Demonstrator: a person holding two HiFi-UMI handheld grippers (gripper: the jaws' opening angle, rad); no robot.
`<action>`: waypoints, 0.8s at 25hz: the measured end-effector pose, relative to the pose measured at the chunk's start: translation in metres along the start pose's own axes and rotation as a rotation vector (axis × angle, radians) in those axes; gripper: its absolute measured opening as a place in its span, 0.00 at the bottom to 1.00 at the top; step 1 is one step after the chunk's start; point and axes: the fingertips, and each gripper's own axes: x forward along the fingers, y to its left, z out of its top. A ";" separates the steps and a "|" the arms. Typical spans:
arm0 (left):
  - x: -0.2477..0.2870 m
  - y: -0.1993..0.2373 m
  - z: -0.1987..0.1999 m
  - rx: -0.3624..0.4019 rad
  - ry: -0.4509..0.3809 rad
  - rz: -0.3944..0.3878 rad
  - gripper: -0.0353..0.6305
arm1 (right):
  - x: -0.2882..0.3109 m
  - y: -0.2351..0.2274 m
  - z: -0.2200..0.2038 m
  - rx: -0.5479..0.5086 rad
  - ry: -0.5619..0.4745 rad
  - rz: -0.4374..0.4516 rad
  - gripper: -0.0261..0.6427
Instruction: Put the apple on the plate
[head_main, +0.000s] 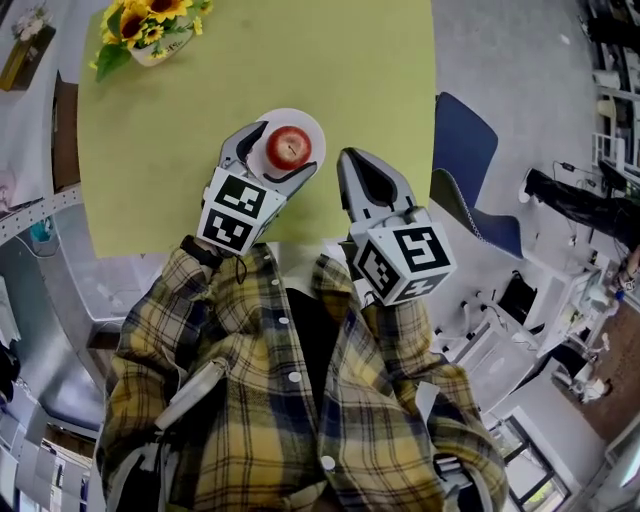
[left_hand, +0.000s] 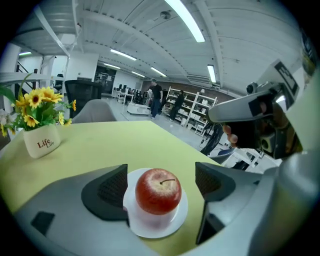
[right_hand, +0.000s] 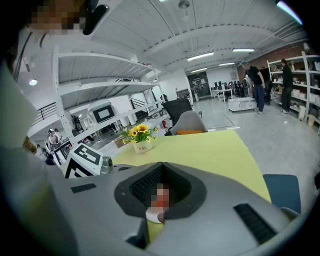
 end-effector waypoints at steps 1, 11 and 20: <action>-0.006 -0.002 0.007 0.003 -0.014 0.004 0.68 | -0.002 0.001 0.003 -0.005 -0.006 0.003 0.03; -0.075 -0.024 0.097 0.002 -0.215 -0.007 0.62 | -0.016 0.017 0.041 -0.020 -0.093 0.076 0.03; -0.141 -0.041 0.149 -0.083 -0.406 -0.026 0.32 | -0.032 0.046 0.076 -0.100 -0.166 0.138 0.03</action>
